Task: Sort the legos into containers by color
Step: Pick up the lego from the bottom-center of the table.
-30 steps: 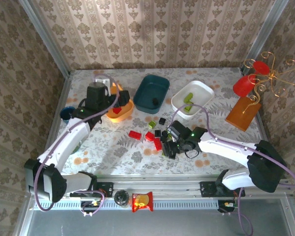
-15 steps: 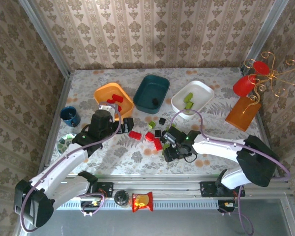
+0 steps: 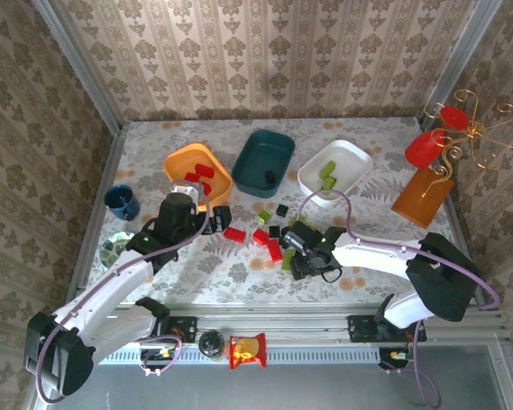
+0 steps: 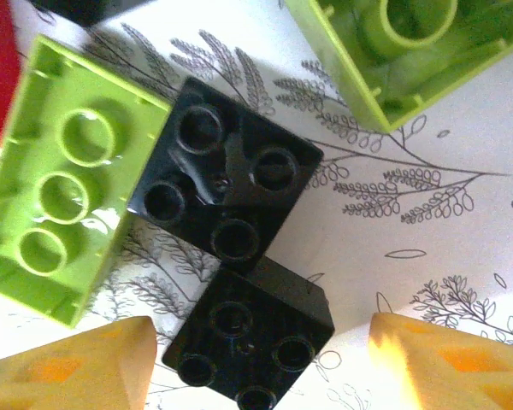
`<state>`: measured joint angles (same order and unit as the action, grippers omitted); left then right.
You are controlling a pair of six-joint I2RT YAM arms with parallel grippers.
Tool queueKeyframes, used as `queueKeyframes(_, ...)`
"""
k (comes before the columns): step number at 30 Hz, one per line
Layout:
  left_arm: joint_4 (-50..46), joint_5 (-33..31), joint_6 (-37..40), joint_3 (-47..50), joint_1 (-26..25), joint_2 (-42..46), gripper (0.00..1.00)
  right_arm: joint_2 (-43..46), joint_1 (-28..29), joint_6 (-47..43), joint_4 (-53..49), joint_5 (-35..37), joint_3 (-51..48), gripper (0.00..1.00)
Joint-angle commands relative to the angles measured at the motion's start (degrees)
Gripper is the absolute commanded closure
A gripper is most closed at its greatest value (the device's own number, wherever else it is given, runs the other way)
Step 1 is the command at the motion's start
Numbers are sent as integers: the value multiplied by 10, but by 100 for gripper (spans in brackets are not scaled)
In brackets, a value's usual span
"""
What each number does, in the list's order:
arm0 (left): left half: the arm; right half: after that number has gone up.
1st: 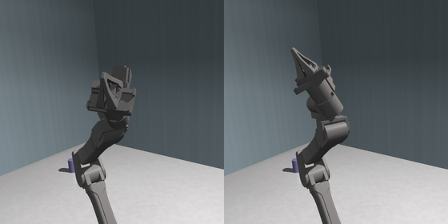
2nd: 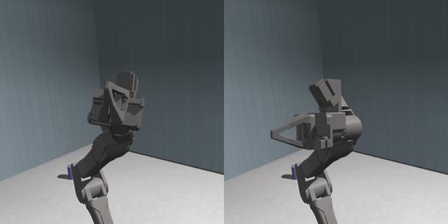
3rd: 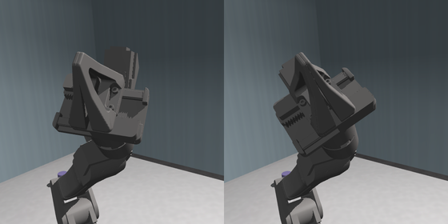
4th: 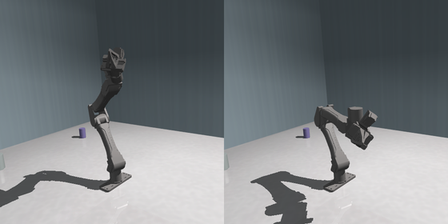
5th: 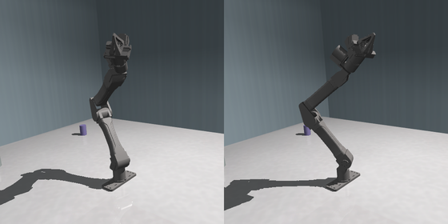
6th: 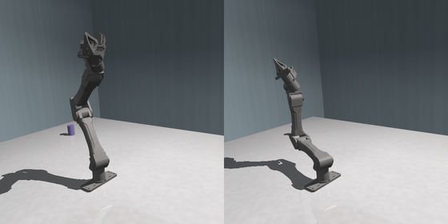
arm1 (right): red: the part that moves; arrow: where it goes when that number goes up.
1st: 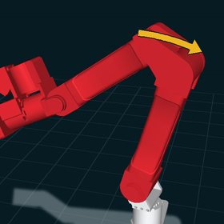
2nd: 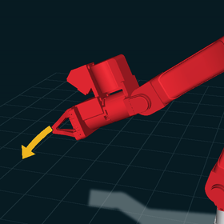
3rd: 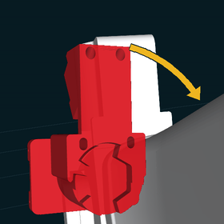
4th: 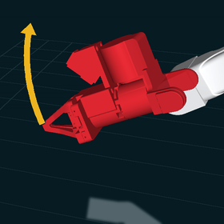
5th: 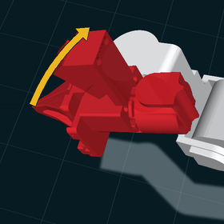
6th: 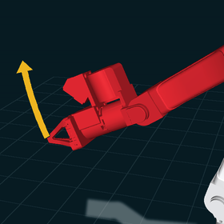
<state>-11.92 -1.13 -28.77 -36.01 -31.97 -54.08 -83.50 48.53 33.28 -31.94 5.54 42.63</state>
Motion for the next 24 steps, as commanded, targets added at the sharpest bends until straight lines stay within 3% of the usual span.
queueKeyframes(1,4,-5,-9,8,-4,5,0,13,1,6,26,-15,-3,27)
queueKeyframes(4,3,-7,-9,7,-5,6,0,-4,1,11,26,-11,2,29)
queueKeyframes(8,-2,-8,-7,5,-5,6,0,-17,0,17,16,6,0,46)
queueKeyframes(16,0,-7,0,8,-6,12,0,22,-15,10,15,9,-27,67)
queueKeyframes(24,5,-14,10,8,-16,14,0,105,-42,-16,15,3,-21,75)
